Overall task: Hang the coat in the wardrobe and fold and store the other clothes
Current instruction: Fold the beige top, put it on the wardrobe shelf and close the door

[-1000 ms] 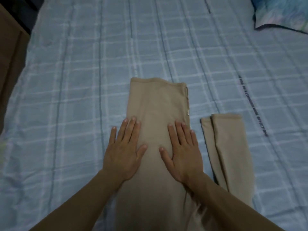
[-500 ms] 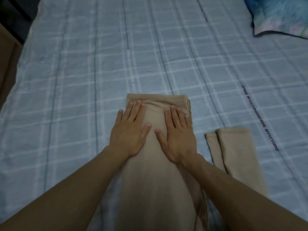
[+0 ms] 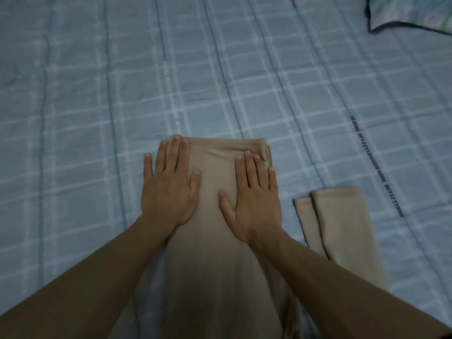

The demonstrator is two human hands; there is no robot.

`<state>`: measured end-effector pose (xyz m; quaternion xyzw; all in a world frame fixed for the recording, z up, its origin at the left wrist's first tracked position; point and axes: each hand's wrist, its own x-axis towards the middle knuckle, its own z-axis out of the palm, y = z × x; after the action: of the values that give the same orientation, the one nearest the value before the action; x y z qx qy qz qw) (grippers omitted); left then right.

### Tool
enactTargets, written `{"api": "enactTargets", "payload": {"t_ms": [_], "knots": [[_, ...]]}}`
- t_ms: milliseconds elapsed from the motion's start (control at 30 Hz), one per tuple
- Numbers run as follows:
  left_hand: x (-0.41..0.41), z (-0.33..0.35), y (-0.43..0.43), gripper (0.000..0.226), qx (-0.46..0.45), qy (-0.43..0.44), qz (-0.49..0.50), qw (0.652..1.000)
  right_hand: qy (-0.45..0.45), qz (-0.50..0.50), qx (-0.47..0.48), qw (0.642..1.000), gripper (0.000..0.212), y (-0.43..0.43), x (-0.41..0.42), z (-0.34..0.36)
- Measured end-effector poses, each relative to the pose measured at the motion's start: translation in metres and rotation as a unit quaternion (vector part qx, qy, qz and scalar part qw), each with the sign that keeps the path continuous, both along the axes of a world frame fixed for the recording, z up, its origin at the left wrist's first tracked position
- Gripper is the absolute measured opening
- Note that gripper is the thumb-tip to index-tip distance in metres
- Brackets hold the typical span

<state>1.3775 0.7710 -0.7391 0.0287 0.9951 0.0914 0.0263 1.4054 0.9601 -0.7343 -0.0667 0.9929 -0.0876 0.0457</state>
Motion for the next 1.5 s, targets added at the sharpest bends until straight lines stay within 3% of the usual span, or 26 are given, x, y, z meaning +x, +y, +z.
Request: {"api": "enactTargets", "payload": {"t_ms": [200, 333, 467, 533, 667, 867, 1000, 1067, 1200, 1300, 1400, 1500], "knots": [[0.001, 0.003, 0.002, 0.068, -0.037, -0.010, 0.015, 0.999, 0.014, 0.001, -0.002, 1.000, 0.081, 0.001, 0.002, -0.002], [0.015, 0.027, 0.018, 0.067, -0.084, -0.072, 0.033, 0.993, 0.010, -0.001, 0.013, 1.000, 0.082, 0.001, 0.001, 0.001], [0.094, 0.051, 0.042, 0.060, -0.004, -0.018, -0.034, 0.999, -0.011, 0.002, 0.003, 1.000, 0.073, -0.001, 0.028, 0.020], [0.153, 0.046, 0.048, 0.057, 0.026, 0.003, -0.064, 0.998, -0.009, 0.030, -0.047, 0.998, 0.066, -0.008, 0.076, 0.030], [0.218, 0.023, 0.044, 0.063, 0.004, -0.021, -0.079, 0.997, 0.002, 0.087, -0.108, 0.990, 0.061, -0.005, 0.159, 0.018], [0.216, 0.017, 0.042, 0.066, -0.038, -0.041, -0.096, 0.994, -0.011, 0.102, -0.070, 0.992, 0.069, 0.004, 0.159, 0.012], [0.216, 0.036, 0.051, 0.073, -0.022, -0.072, -0.061, 0.995, -0.083, 0.104, -0.143, 0.981, 0.067, 0.014, 0.150, 0.035], [0.215, 0.048, 0.063, 0.078, -0.014, -0.086, -0.037, 0.995, -0.060, 0.090, -0.185, 0.977, 0.065, 0.029, 0.150, 0.055], [0.215, 0.063, 0.098, 0.074, 0.055, -0.053, -0.052, 0.996, -0.012, 0.060, -0.176, 0.983, 0.064, 0.079, 0.154, 0.075], [0.211, 0.071, 0.130, 0.064, 0.144, -0.024, -0.075, 0.986, -0.006, -0.032, -0.171, 0.985, 0.066, 0.125, 0.156, 0.074], [0.198, 0.082, 0.166, 0.051, 0.272, -0.093, -0.056, 0.956, -0.044, -0.083, -0.150, 0.984, 0.074, 0.158, 0.162, 0.071], [0.174, 0.087, 0.203, 0.054, 0.311, -0.186, -0.007, 0.932, -0.076, -0.075, -0.146, 0.983, 0.084, 0.169, 0.163, 0.063]]}}
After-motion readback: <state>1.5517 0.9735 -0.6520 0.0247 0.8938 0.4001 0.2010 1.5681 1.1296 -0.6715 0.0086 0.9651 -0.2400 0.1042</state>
